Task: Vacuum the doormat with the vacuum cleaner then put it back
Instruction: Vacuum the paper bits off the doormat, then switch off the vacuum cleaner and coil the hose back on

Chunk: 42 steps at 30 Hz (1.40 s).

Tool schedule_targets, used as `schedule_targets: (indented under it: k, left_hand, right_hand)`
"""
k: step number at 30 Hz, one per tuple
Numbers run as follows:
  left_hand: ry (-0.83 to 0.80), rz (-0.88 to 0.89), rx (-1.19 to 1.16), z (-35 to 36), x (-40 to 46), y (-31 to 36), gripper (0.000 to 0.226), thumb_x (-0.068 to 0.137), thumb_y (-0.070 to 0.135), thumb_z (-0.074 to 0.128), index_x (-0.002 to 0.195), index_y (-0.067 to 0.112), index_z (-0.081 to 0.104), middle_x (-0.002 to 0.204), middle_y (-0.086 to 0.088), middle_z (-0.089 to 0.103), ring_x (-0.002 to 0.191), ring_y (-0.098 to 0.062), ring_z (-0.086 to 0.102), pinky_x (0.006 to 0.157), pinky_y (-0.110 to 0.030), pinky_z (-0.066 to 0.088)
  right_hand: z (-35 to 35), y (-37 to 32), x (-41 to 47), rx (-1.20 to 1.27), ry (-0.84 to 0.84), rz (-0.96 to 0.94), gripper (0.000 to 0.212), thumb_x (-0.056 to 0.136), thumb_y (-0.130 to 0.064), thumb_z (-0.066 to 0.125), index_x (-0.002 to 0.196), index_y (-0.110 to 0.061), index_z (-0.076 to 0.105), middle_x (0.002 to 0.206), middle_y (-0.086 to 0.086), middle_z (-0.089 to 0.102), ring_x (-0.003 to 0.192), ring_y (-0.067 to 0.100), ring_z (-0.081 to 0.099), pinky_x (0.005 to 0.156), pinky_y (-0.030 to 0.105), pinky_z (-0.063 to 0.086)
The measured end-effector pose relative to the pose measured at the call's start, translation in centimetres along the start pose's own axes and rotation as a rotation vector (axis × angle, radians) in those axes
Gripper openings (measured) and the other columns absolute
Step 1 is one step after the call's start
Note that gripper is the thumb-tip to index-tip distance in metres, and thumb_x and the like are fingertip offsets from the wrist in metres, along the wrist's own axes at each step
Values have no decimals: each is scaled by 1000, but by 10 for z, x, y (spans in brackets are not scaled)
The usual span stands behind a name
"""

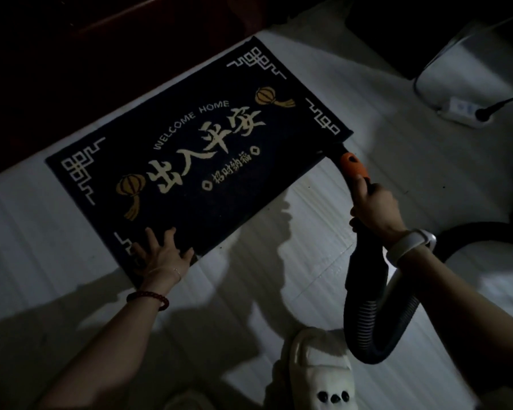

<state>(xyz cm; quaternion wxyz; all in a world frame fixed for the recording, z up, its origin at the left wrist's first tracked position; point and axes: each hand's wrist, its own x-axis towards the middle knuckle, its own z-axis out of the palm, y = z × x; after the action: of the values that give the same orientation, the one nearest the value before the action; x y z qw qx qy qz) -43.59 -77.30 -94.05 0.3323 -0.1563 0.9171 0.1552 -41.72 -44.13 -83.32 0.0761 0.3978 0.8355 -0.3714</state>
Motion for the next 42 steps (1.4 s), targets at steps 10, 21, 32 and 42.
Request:
schedule_targets:
  k: [10,21,32,42]
  left_hand:
    - [34,119,47,8,2,19,84,86,56,50,148,21,5,155,-4,-19,140,-35,-20,112,-61,14]
    - [-83,128,177,-4,15,10,83,87,64,38,145,37,-15,153,1,-29,139,-35,-25,110,-65,8]
    - [182,142,-218,-132,-128,38,45,94,29,49,134,12,46,139,-15,44,126,-32,43,101,-40,39]
    - [-121,116,-749,-286,-338,117,21,95,28,49,110,17,59,108,-3,61,102,-11,54,88,-25,41]
  right_hand:
    - [26,-15,4,-21,73,-27,43,96,-40,38,98,2,49,83,20,64,68,38,63,60,26,52]
    - [69,-55,-52,-59,-248,-238,40,91,-49,42,96,-9,46,79,16,66,56,33,65,58,45,55]
    - [-17,-127,-108,-20,-483,-261,27,93,-44,43,103,-18,43,66,2,56,53,23,60,59,40,55]
    - [-155,-193,-246,51,-411,-279,35,90,-40,53,117,-18,50,73,-7,54,65,15,54,61,32,45]
